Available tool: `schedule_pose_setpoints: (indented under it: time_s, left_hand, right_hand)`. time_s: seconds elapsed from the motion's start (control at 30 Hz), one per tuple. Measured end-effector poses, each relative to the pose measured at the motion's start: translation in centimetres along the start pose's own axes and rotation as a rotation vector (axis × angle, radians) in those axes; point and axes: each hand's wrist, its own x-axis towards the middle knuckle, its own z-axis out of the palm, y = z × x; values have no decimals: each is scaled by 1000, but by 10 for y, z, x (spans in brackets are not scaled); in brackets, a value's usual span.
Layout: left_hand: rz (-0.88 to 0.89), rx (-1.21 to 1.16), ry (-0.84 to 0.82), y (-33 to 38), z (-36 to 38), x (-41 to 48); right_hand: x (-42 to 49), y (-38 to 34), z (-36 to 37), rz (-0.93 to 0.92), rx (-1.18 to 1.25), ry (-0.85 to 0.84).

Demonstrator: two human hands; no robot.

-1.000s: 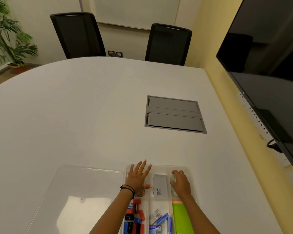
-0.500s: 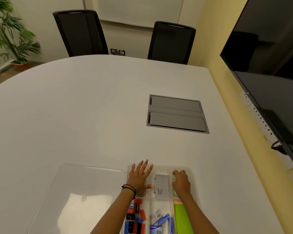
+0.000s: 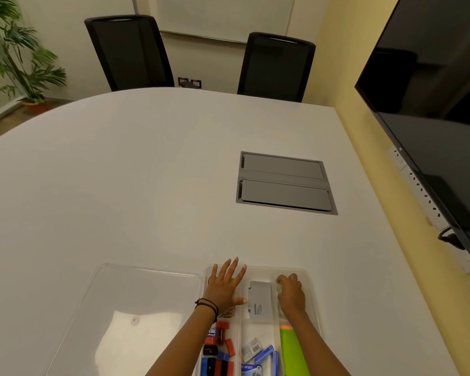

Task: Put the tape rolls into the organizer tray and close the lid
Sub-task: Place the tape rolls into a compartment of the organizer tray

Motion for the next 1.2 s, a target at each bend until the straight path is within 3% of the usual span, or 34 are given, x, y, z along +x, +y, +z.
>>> schedule_pose_setpoints:
  time_s: [0.33, 0.43, 0.53, 0.67, 0.83, 1.0, 1.13, 1.2]
  left_hand:
    - [-111, -98, 98, -6, 18, 8]
    - [-120, -103, 93, -6, 14, 6]
    - [-84, -50, 9, -6, 15, 4]
    - [-14, -12, 21, -11, 22, 6]
    - [-72, -88, 119, -8, 17, 7]
    - [-82, -104, 108, -7, 16, 7]
    - [-88, -85, 79, -5, 13, 7]
    - [-84, -61, 82, -5, 13, 6]
  right_hand:
    - [-1, -1, -12, -50, -126, -90]
    - [-4, 2, -24, -63, 7, -145]
    - [-11, 10, -38, -63, 121, -59]
    - [-23, 26, -45, -65, -1, -10]
    - [-37, 22, -39, -147, -119, -24]
    - [-45, 20, -34, -133, -4, -40]
    - [-45, 17, -35, -21, 120, -40]
    - [-46, 18, -34, -12, 79, -58]
